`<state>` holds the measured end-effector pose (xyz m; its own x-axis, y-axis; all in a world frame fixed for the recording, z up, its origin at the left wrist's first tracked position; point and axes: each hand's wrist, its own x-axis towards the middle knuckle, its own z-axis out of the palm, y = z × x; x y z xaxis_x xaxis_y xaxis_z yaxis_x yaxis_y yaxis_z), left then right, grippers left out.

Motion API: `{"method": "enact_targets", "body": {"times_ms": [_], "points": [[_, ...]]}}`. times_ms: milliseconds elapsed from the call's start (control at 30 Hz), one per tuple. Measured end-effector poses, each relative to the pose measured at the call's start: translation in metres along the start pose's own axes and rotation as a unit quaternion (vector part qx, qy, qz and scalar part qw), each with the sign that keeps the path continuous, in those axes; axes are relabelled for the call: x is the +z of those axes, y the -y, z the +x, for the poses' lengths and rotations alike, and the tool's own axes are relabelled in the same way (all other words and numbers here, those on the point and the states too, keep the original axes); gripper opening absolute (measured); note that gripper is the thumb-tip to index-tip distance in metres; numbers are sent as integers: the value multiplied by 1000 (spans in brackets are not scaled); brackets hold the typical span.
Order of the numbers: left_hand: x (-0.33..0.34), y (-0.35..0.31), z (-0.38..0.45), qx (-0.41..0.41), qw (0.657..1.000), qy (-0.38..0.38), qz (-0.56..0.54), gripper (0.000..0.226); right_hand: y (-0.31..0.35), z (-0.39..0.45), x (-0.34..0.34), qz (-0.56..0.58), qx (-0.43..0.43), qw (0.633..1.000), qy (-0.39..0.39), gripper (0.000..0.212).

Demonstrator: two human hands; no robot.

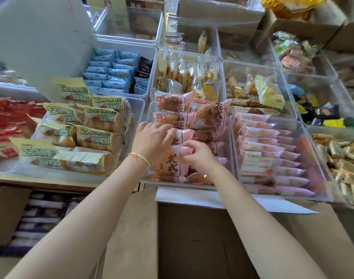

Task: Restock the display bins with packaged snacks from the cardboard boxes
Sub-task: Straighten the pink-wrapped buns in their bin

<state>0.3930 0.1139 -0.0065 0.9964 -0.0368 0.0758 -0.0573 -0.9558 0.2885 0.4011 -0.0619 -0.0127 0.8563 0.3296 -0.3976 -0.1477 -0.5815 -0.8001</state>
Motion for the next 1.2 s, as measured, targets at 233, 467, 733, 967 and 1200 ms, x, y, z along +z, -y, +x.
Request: {"method": "enact_targets", "body": {"times_ms": [233, 467, 733, 967, 1200], "points": [[-13, -12, 4, -69, 990, -60, -108, 45, -23, -7, -73, 248, 41, 959, -128, 47], [27, -31, 16, 23, 999, 4, 42, 80, -29, 26, -114, 114, 34, 928, -354, 34], [45, -22, 34, 41, 987, 88, 131, 106, -33, 80, -76, -69, 68, 922, -374, 41], [61, -22, 34, 52, 993, -20, 109, 72, -46, 87, -56, -431, -218, 810, -333, 48], [70, -22, 38, 63, 990, -59, 110, 57, -56, 88, -24, -453, -83, 847, -266, 66]]}}
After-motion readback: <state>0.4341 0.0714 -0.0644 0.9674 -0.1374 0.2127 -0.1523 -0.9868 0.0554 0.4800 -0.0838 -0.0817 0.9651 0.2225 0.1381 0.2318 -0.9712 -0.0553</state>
